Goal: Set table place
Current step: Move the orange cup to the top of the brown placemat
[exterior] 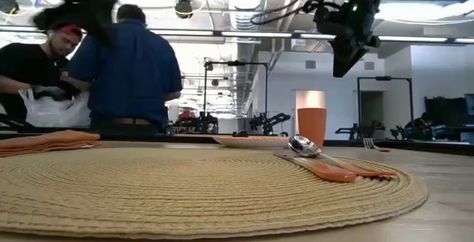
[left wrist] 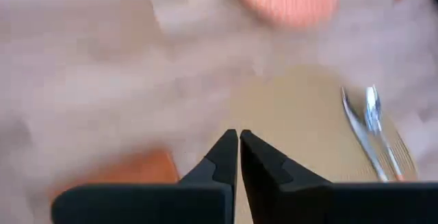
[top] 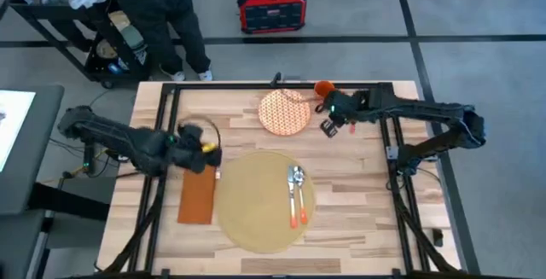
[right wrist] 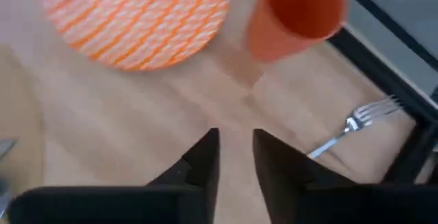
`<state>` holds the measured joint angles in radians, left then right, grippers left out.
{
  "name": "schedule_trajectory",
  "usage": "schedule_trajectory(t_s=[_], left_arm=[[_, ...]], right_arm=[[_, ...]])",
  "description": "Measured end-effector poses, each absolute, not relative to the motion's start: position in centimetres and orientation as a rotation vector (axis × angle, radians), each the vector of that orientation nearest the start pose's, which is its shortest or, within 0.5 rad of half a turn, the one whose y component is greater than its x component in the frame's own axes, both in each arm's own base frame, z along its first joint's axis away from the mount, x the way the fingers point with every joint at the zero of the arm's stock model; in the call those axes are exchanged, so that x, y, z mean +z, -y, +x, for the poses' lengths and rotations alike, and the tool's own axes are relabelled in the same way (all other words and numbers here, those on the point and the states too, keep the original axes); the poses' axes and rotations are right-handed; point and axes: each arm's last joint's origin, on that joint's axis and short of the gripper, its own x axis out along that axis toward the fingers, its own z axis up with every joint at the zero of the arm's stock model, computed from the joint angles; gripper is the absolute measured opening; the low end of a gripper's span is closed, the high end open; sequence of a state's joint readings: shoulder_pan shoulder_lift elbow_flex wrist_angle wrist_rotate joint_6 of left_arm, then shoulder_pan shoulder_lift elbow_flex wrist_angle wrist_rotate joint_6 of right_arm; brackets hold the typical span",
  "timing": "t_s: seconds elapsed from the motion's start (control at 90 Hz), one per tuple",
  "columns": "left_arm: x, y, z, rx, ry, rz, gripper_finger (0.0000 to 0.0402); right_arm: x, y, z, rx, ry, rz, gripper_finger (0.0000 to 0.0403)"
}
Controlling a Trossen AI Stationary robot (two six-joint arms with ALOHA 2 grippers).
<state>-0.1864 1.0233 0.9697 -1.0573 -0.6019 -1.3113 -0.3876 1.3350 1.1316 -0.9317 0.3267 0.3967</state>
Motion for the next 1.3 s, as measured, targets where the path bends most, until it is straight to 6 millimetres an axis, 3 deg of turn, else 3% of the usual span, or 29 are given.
schedule_trajectory(t_s=[0.222,0.367,0.567,0.833,0.944,1.044,1.2,1.3], left_arm=[[31.4,-4.5,17.5,0.992,-0.517,-0.532,0.0029],[32.0,-7.6,17.3,0.969,-0.503,-0.504,0.0047],[31.8,-9.5,16.7,0.975,-0.539,-0.497,0.0057],[31.8,-9.7,16.6,0.960,-0.555,-0.481,0.0057],[31.8,-9.7,16.6,0.959,-0.557,-0.478,0.0057],[31.8,-9.7,16.6,0.959,-0.557,-0.477,0.0057],[31.8,-9.9,16.5,0.963,-0.562,-0.465,0.0057],[31.8,-9.9,16.5,0.958,-0.571,-0.445,0.0057]], right_arm=[[28.8,15.1,22.9,-0.834,-0.793,0.515,0.0203],[27.9,18.2,21.8,-0.968,-0.821,0.476,0.0225],[24.3,21.3,22.1,-0.980,-0.921,0.558,0.0220],[21.0,22.8,24.1,-0.942,-0.997,0.622,0.0215],[20.2,23.0,24.5,-0.937,-1.024,0.671,0.0192],[19.7,22.7,24.6,-0.918,-1.064,0.688,0.0142],[20.8,22.0,24.8,-0.912,-1.049,0.612,0.0027],[21.8,21.6,24.6,-0.916,-1.034,0.579,0.0008]])
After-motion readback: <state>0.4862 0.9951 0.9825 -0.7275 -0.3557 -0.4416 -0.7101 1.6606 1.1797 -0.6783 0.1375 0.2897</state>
